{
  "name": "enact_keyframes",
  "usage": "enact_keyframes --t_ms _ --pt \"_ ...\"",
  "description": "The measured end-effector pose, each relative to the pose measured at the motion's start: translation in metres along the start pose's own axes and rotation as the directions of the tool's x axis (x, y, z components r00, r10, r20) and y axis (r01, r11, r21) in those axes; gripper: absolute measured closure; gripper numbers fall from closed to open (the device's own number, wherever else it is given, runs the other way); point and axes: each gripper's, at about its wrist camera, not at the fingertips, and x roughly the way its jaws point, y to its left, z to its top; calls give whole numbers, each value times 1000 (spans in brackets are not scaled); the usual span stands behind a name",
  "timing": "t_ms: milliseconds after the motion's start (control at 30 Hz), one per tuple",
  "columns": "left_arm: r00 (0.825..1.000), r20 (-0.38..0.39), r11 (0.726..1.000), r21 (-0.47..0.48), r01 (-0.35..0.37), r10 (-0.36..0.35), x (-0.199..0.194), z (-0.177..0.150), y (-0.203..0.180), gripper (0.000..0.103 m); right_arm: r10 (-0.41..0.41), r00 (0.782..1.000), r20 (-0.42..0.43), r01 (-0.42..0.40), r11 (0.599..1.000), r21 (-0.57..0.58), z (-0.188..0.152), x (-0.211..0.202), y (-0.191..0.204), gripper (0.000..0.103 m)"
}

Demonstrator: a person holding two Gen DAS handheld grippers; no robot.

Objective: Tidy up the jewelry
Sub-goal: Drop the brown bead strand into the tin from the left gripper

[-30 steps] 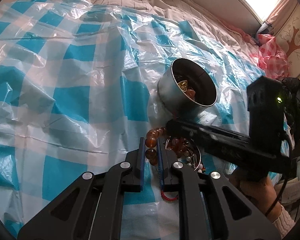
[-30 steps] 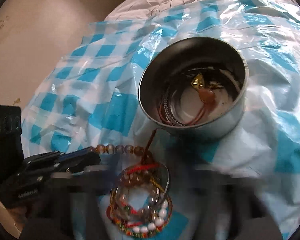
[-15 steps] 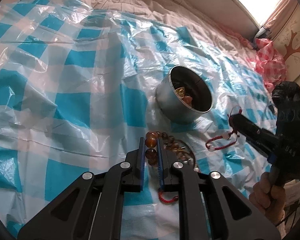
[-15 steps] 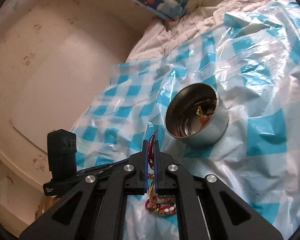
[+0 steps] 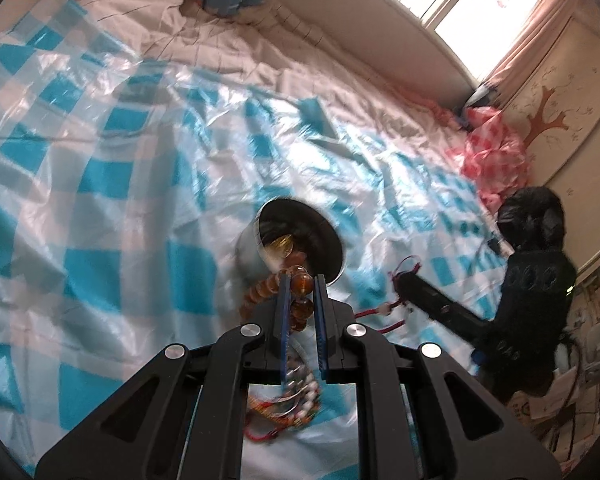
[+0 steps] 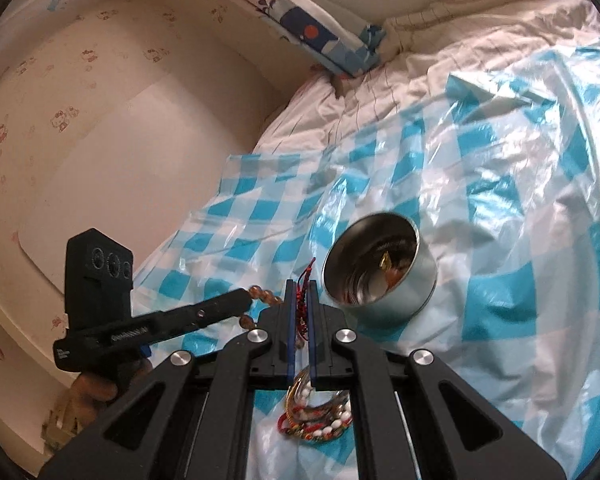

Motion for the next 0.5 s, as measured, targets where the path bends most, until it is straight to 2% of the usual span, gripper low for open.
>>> enact_keyframes --t_ms 300,500 --pt "993 69 995 -5 99 -99 18 21 -20 93 -1 999 35 1 1000 -10 21 5 -6 97" --pt "990 80 993 -27 115 -112 40 26 -26 93 -4 999 35 4 1000 -12 31 11 -12 97"
